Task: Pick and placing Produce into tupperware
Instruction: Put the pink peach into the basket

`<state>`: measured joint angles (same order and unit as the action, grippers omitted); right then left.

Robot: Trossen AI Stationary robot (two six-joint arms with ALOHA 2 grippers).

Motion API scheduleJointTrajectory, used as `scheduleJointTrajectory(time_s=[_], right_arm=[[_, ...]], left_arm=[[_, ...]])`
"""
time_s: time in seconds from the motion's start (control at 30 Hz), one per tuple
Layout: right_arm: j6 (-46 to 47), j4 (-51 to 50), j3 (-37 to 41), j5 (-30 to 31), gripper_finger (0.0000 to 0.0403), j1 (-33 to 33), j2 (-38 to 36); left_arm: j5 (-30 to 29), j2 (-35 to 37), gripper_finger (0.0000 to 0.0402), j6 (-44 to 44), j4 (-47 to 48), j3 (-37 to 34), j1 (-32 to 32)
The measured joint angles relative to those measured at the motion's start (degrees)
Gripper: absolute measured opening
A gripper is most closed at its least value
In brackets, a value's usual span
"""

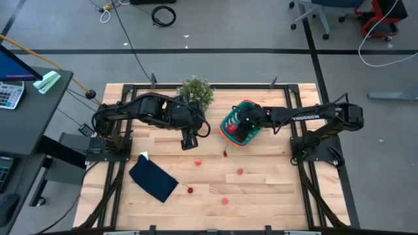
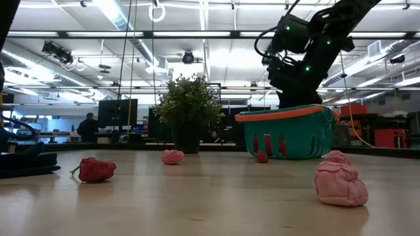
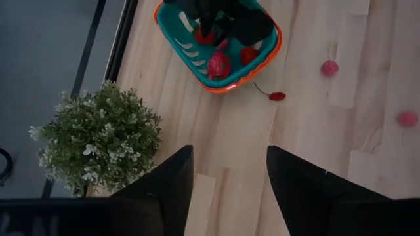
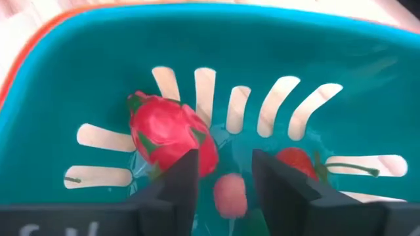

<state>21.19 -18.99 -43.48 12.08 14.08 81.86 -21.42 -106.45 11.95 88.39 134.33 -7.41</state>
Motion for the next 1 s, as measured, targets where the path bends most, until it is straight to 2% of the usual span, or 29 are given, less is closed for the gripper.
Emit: scheduleJointTrajectory(time_s=[0.13, 0.27, 0.43, 0.63, 0.73, 0.8, 1.0], right_arm=[[0.0, 0.01, 0.0, 0.0, 0.0165, 0.0, 0.18], [0.0, 0.05, 0.0, 0.0, 0.0171, 0.0, -0.85], [0.03, 0.28, 0.0, 0.02, 0.017, 0.0, -4.21], [2.44, 0.29, 0.0, 0.08, 0.017, -0.4, -9.32], [4.18, 0.29, 0.0, 0.13, 0.0168, -1.53, -11.81], [4.83, 0.35, 0.0, 0.08, 0.0168, -2.65, -13.34], [6.35, 1.35, 0.0, 0.02, 0.0167, -7.21, -16.94]], left_arm=[[-0.05, 0.0, 0.0196, 4.59, 0.62, -0.52, -0.75], [-0.03, -0.04, 0.0201, 10.88, 1.51, -4.65, -2.88], [-0.35, -0.04, 0.0201, 21.75, 1.48, -16.11, -6.65], [-5.06, 1.17, 0.0195, 35.62, -0.6, -32.63, -10.63], [-4.99, 3.04, 0.0199, 38.67, -9.4, -41.25, -12.09], [-4.35, 3.83, 0.0202, 37.76, -18.66, -47.13, -12.85], [-4.21, 3.98, 0.0199, 26.08, -45.0, -61.83, -13.84]])
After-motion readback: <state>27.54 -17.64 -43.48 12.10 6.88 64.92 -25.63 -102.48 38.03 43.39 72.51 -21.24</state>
